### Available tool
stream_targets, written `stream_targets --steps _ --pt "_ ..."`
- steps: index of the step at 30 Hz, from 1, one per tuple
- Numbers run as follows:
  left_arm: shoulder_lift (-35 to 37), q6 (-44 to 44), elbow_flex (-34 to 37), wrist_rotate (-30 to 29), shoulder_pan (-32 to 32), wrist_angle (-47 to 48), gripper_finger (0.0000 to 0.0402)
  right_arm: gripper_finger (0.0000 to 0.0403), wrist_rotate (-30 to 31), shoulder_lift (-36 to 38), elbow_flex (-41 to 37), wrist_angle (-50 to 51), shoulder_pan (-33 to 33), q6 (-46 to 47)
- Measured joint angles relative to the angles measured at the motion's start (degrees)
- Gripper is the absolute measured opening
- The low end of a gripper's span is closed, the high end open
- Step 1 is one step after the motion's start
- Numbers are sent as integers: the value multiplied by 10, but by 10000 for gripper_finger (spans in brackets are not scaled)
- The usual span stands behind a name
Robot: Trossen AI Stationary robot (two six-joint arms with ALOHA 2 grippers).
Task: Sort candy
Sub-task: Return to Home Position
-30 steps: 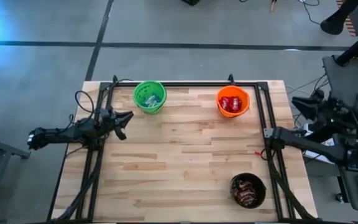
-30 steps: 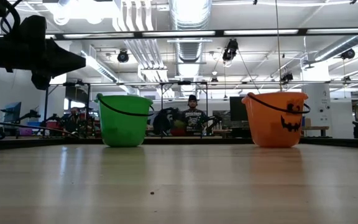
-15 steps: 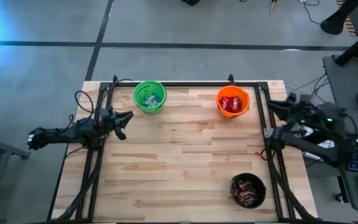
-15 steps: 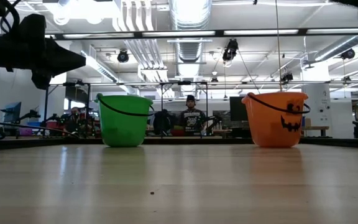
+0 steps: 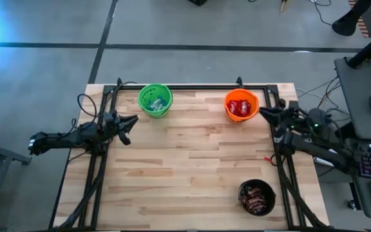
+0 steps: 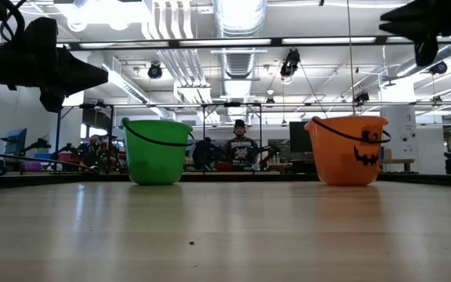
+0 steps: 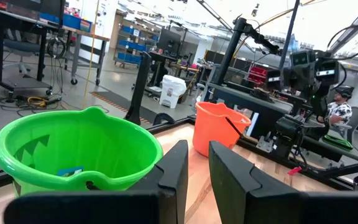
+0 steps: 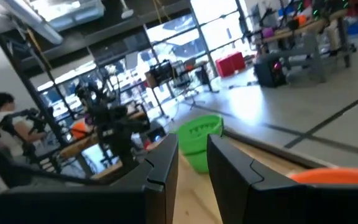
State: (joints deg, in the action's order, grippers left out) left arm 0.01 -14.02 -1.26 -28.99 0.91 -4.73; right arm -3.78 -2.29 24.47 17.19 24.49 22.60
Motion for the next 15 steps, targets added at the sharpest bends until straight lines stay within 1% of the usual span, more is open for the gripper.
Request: stream_targets --steps 4,10,13,15 --pt "0 0 0 0 0 0 47 78 -26 7 -53 -61 0 7" --pt "0 0 0 0 0 1 47 81 -32 21 -120 -109 0 13" --pt "0 21 0 0 0 2 47 76 -55 22 -148 -134 0 14" --pt "0 38 0 0 0 3 47 74 -59 23 -159 -151 0 14"
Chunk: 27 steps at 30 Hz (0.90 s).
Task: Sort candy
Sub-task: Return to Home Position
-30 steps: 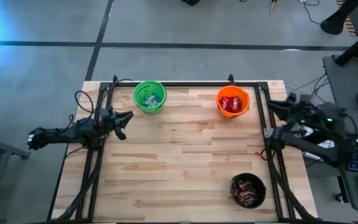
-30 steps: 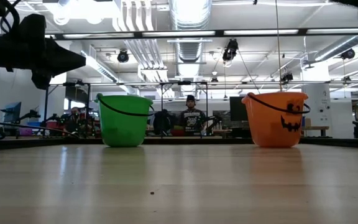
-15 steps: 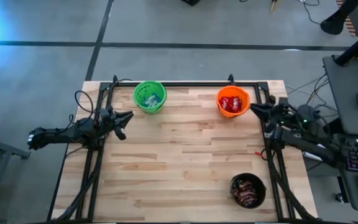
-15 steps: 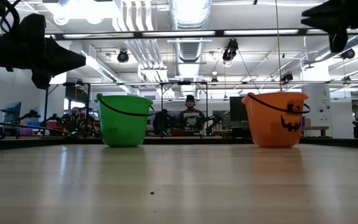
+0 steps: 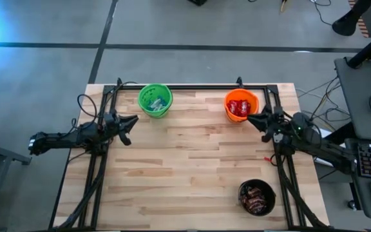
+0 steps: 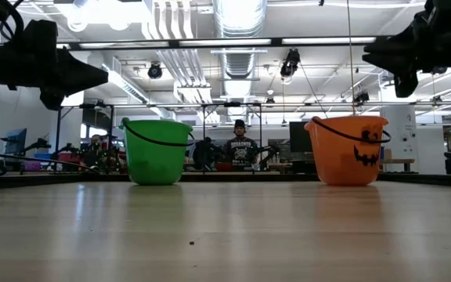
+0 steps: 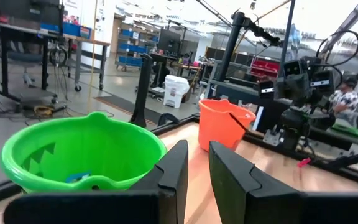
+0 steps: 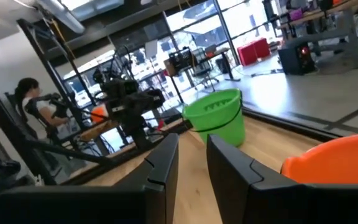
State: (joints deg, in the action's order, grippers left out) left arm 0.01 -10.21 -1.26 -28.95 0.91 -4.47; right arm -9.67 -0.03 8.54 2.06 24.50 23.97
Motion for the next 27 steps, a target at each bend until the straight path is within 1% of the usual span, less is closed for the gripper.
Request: stream_targets --steps 2,7,13,20,27 --pt "0 11 0 0 0 1 47 72 -5 0 -11 -12 0 -3" --pt "0 44 -1 0 0 20 47 77 -45 0 -27 -32 0 -8" --pt "-3 63 -1 0 0 21 47 81 -55 0 -38 -31 0 -13" --pt "-3 65 -1 -1 0 23 47 72 -57 0 -70 -46 0 -8" --pt "-2 68 -1 -5 0 23 47 72 -61 0 -72 -47 0 -18"
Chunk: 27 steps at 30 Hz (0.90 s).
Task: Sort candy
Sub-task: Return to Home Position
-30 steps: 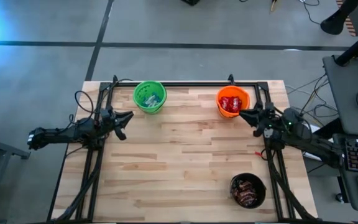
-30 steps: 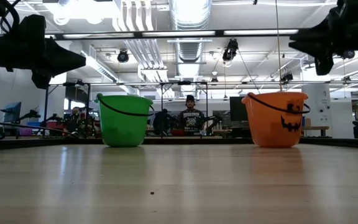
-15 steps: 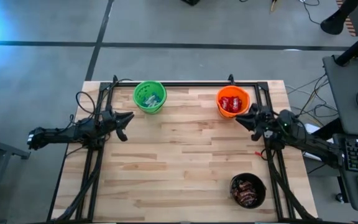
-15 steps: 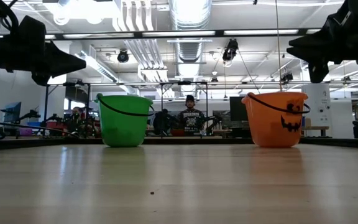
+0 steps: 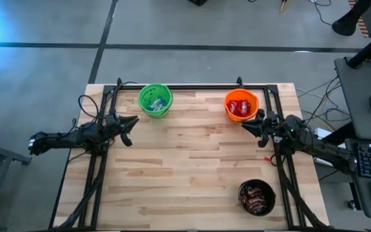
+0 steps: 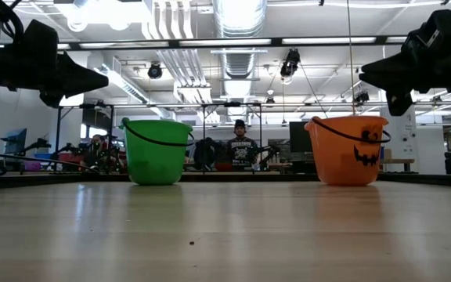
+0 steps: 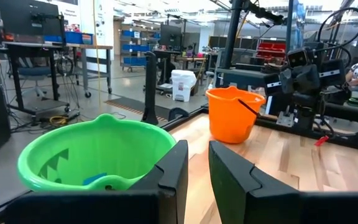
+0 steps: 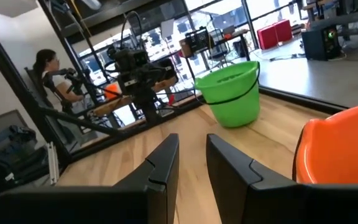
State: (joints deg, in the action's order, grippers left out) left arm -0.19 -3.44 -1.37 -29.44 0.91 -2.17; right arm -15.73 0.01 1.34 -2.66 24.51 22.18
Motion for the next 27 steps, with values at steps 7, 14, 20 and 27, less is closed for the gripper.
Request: stream_targets --steps 7,14,20,27 --pt "0 9 0 -1 0 0 47 77 -22 -3 -6 -8 0 -5" --pt "-1 -20 0 -7 0 0 47 73 -23 -6 -6 -8 0 7" --pt "-3 -20 0 -7 0 0 47 78 -22 -22 -6 -7 0 -2" --pt "-4 -20 0 -7 0 0 47 81 -22 -25 -6 -7 0 -1"
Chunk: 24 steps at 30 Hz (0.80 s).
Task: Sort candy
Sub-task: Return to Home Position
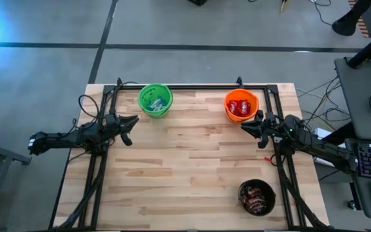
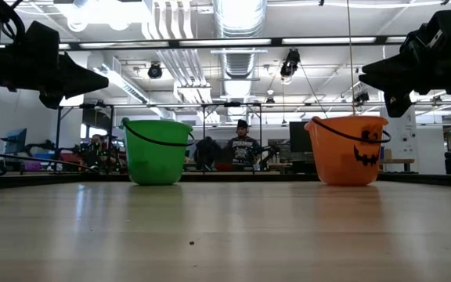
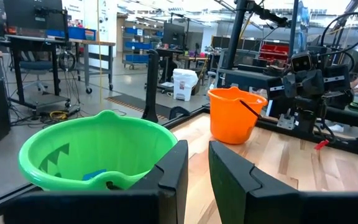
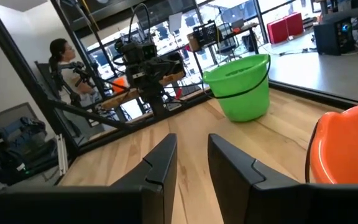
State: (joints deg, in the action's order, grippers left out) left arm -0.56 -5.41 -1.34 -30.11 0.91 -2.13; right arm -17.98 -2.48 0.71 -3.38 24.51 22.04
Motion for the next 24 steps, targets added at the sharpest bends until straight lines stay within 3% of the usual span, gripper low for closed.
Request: stream_targets --steps 24 --pt "0 0 0 0 0 0 47 84 0 0 -1 0 0 0"
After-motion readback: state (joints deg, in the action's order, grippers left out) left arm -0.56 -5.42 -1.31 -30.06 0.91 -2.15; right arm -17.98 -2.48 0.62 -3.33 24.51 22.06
